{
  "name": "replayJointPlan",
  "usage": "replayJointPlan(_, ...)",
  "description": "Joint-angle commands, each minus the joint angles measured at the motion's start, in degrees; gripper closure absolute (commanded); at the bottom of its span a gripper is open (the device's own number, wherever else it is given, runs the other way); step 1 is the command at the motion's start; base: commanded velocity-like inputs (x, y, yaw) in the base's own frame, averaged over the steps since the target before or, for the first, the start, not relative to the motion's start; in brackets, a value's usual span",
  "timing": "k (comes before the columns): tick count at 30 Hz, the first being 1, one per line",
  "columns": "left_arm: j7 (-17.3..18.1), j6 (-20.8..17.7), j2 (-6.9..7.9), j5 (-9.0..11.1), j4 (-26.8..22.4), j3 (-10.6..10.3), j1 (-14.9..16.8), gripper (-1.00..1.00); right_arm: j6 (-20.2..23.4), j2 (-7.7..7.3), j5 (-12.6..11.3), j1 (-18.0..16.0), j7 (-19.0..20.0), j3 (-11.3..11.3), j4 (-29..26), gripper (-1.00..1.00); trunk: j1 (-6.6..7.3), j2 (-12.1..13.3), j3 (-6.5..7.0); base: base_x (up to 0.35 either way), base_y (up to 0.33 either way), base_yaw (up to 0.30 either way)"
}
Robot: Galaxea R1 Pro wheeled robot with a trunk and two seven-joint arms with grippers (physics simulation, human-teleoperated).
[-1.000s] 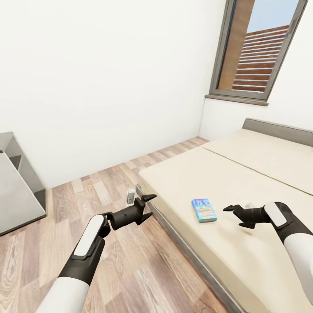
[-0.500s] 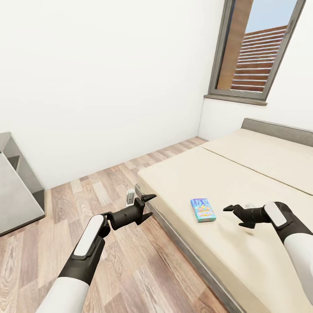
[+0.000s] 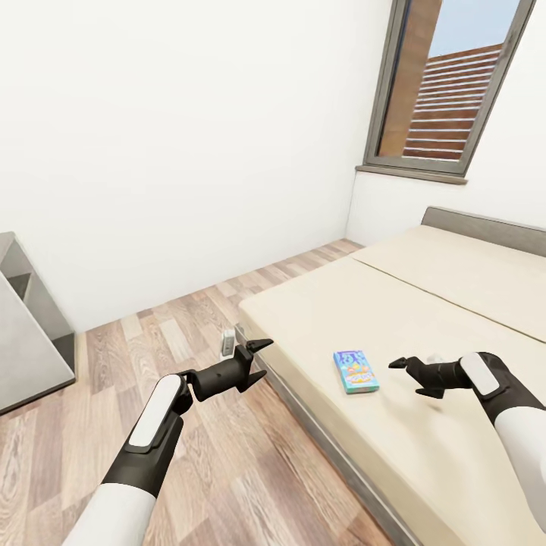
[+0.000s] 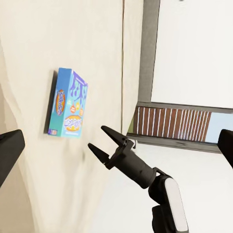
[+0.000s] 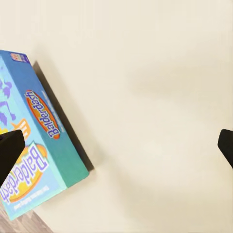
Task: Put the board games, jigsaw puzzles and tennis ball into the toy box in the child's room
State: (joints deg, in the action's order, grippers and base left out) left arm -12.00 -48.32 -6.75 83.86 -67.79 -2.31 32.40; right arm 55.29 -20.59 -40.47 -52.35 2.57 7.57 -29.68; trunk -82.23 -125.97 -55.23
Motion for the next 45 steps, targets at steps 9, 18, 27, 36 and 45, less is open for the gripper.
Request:
replayJointPlan(9,-0.6,-0.1,-0.02,0.6,-0.1,0.0,0.0,-1.0,0.4,0.34,0.3,0.0,0.5,-0.1,0.0,-1.0,0.01,0.0,-0.05,0.015,0.0,0.0)
replayJointPlan(18,-0.6,-0.1,-0.02,0.6,-0.1,0.1,0.0,-1.0,0.5,0.43,0.2,0.0,0.6,-0.4,0.0,-1.0,0.01,0.0,-0.05,0.004,0.0,0.0)
replayJointPlan(27,-0.6,-0.1,-0.02,0.6,-0.1,0.1,0.0,-1.0,0.5,0.48,0.2,0.0,0.6,-0.4,0.0,-1.0,0.01,0.0,-0.05,0.018,0.013,0.0)
replayJointPlan(36,-0.6,-0.1,-0.02,0.6,-0.1,0.0,0.0,-1.0,0.6,0.52,0.2,0.0,0.8,-0.5,0.0,-1.0,0.01,0.0,-0.05,0.098,0.075,0.0)
replayJointPlan(45,-0.6,-0.1,-0.02,0.6,-0.1,0.0,0.0,-1.0,0.7,0.6,0.2,0.0,0.8,-0.5,0.1,-1.0,0.01,0.0,-0.05,0.028,0.021,0.0)
